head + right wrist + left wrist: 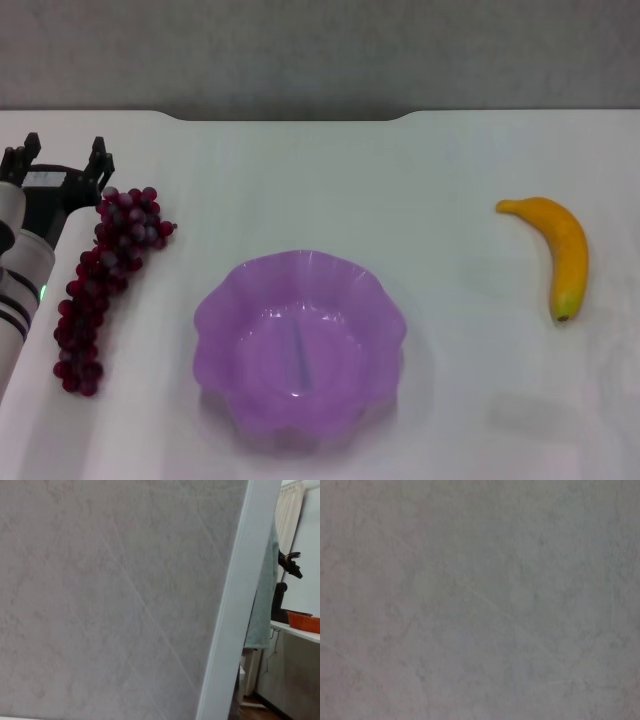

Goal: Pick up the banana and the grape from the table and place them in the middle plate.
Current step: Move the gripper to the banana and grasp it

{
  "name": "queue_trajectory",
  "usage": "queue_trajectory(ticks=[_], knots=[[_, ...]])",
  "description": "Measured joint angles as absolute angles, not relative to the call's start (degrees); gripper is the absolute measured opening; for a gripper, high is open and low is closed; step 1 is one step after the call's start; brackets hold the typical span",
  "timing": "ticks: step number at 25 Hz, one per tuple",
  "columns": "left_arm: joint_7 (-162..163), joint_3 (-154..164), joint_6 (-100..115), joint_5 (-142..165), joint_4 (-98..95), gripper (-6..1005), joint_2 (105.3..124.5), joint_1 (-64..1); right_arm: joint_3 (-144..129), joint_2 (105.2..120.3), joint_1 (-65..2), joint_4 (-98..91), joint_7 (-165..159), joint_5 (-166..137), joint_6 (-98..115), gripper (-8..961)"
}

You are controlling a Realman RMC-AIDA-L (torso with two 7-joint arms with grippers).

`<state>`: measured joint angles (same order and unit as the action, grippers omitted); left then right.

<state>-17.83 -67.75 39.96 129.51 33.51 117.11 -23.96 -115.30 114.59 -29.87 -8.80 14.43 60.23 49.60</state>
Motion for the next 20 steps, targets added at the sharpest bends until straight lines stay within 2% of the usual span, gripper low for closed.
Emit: queue_trajectory(ticks=[1, 13, 20], knots=[[-17.6, -67.7, 39.9, 129.5, 33.5, 803, 117.09, -23.9, -115.3, 114.59, -29.8, -9.0, 14.4, 60.2, 49.5, 746], [-17.3, -67.7, 39.8, 129.5, 33.4, 804, 117.07, -23.6, -115.7, 114.69, -29.6, -9.6, 14.2, 60.1, 47.2, 743], [-17.3, -67.7, 39.7, 129.5, 32.8, 803, 117.07, -23.5, -115.5, 114.01, -31.7, -12.8, 14.2, 58.1, 35.5, 742]])
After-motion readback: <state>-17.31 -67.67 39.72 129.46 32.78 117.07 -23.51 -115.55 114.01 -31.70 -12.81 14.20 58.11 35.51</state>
